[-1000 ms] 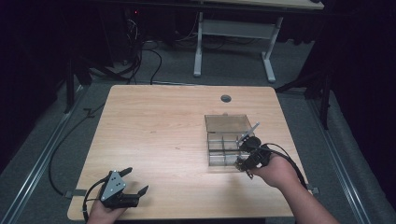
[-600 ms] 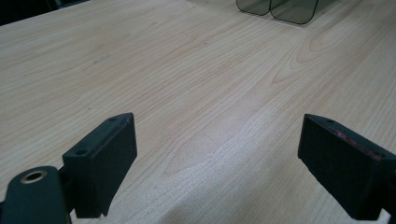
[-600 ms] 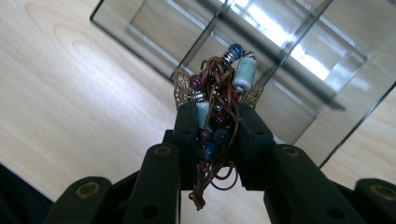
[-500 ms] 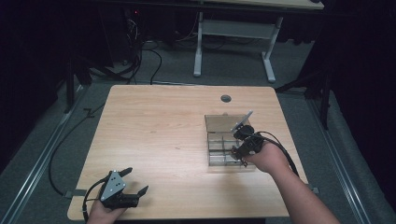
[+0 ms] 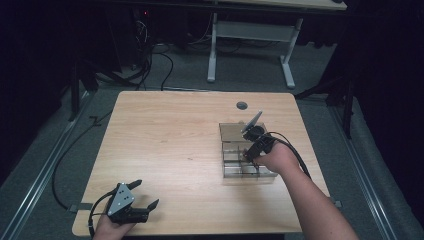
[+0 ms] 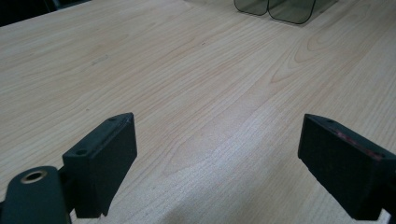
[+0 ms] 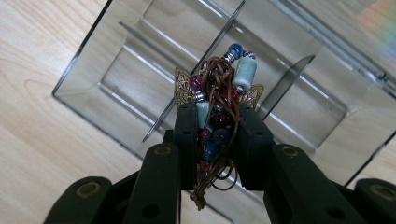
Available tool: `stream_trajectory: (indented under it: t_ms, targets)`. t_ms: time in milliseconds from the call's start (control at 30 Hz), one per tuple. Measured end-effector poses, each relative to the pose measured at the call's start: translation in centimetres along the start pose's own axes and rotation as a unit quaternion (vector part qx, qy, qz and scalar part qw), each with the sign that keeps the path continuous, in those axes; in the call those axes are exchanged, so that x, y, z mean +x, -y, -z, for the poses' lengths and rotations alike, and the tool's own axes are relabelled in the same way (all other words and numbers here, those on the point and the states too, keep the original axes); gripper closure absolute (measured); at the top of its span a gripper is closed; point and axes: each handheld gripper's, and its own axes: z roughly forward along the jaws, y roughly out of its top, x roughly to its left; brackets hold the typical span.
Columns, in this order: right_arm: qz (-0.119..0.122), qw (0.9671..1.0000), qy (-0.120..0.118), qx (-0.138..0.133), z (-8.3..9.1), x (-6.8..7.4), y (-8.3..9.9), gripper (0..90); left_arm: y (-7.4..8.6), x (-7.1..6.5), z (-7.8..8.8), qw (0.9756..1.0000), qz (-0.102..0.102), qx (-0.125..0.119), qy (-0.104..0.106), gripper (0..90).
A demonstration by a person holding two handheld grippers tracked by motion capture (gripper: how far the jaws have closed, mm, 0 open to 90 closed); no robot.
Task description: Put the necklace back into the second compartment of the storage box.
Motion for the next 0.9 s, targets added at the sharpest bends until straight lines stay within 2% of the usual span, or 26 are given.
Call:
stream_trajectory:
  t_ms: [133, 467, 500, 533, 567, 667, 733, 900]
  targets:
    - [0.006, 1.0, 0.007, 0.002, -0.7, -0.5, -0.5, 73.1, 0.0, 0.0, 0.0, 1.0, 0.001, -0.001, 0.001, 12.1]
    - [-0.015, 0.9998, 0.006, 0.014, -1.9, -1.5, -1.3, 73.2, 0.0, 0.0, 0.0, 1.0, -0.001, 0.0, 0.0, 12.1]
    - [-0.008, 0.9999, 0.007, 0.014, -2.0, -1.6, -1.4, 73.2, 0.0, 0.0, 0.0, 1.0, -0.002, 0.003, 0.001, 12.1]
    - [-0.016, 0.9997, 0.004, 0.018, -2.1, -1.6, -1.5, 73.2, 0.0, 0.0, 0.0, 1.0, -0.003, 0.003, 0.001, 12.1]
    - [-0.007, 0.9998, 0.007, 0.018, -2.3, -1.8, -1.6, 73.2, 0.0, 0.0, 0.0, 1.0, -0.003, 0.002, 0.001, 12.0]
    - [-0.017, 0.9995, 0.007, 0.027, -2.6, -1.8, -2.0, 73.2, 0.0, 0.0, 0.0, 1.0, -0.003, 0.002, 0.001, 12.1]
    - [-0.008, 0.9995, 0.011, 0.028, -2.9, -1.9, -2.3, 73.2, 0.0, 0.0, 0.0, 1.0, -0.003, 0.002, 0.001, 12.1]
    - [-0.012, 0.9992, 0.009, 0.038, -3.7, -1.8, -2.7, 73.6, 0.0, -0.1, 0.0, 1.0, -0.004, 0.001, 0.001, 12.0]
